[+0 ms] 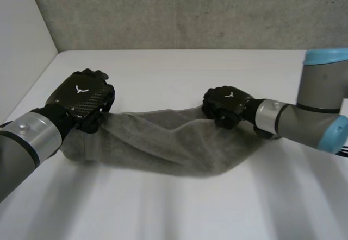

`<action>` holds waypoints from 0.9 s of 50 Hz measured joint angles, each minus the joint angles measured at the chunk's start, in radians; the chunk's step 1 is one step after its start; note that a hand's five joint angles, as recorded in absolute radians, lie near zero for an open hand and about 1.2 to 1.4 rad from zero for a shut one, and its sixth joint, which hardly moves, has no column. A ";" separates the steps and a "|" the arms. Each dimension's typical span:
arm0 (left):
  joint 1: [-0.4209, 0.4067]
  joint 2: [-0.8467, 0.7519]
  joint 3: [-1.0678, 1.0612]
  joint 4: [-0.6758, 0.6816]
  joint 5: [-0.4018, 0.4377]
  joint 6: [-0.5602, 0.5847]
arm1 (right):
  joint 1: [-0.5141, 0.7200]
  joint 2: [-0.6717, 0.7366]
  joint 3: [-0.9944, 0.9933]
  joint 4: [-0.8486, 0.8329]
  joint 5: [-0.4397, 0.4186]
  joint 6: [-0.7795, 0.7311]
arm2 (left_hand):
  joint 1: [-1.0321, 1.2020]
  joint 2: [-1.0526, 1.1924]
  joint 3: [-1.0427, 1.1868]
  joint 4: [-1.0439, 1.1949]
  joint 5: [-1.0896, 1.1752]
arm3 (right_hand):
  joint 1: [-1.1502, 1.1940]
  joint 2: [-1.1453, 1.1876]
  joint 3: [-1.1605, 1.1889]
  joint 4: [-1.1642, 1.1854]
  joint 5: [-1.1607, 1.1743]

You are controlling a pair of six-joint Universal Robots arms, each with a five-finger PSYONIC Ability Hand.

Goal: Fold the towel.

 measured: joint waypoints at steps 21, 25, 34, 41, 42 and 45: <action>0.007 -0.042 -0.046 0.025 0.001 0.000 | -0.074 -0.280 0.419 0.132 0.055 -0.250 | 0.000 0.004 0.000 0.000 0.000 | -0.467 -0.457 0.000 0.000 -0.472; 0.005 -0.046 -0.049 0.026 0.001 0.000 | -0.067 -0.265 0.380 0.133 0.083 -0.301 | 0.000 0.004 0.000 0.000 0.000 | -0.816 -0.817 0.000 0.000 -0.876; 0.002 -0.047 -0.053 0.027 0.001 0.000 | -0.035 -0.260 0.319 0.009 0.115 -0.264 | 0.000 0.004 0.000 0.000 0.000 | -1.052 -1.047 0.000 0.000 -1.091; -0.001 -0.047 -0.056 0.027 0.002 0.000 | -0.024 -0.224 0.276 -0.079 0.152 -0.255 | 0.000 0.004 0.000 0.000 0.000 | -1.057 -1.047 0.000 0.000 -1.091; -0.001 -0.047 -0.056 0.027 0.002 0.000 | -0.023 -0.209 0.265 -0.084 0.156 -0.255 | 0.000 0.004 0.000 0.000 0.000 | -1.057 -1.047 0.000 0.000 -1.091; -0.001 -0.047 -0.056 0.027 0.002 0.000 | -0.023 -0.173 0.235 -0.086 0.161 -0.258 | 0.000 0.004 0.000 0.000 0.000 | -1.057 -1.047 0.000 0.000 -1.091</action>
